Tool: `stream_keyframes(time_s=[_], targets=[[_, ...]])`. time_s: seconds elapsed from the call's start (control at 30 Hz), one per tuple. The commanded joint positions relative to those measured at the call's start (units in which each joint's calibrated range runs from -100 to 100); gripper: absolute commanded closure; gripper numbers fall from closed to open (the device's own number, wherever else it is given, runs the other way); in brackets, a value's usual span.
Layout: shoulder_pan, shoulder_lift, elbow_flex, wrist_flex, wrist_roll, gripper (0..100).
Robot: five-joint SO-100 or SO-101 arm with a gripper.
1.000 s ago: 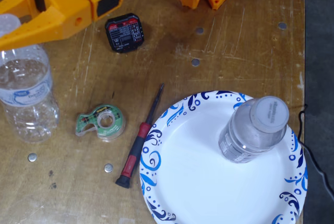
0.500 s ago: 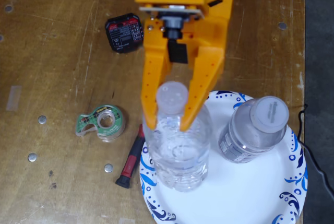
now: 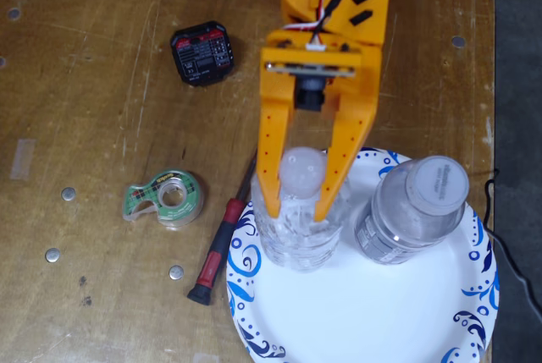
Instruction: Move the bottles to the plate
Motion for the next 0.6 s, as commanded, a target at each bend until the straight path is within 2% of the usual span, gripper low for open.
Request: stream_keyframes(time_s=[0.0, 0.13, 0.43, 0.57], targets=[[0.04, -3.03, 1.55, -0.86, 0.63, 98], [-1.9, -2.86, 3.54, -2.08, 0.37, 98], [-2.34, -2.78, 14.35, -16.53, 0.68, 98], [-2.34, -2.86, 17.59, -19.23, 0.74, 98]])
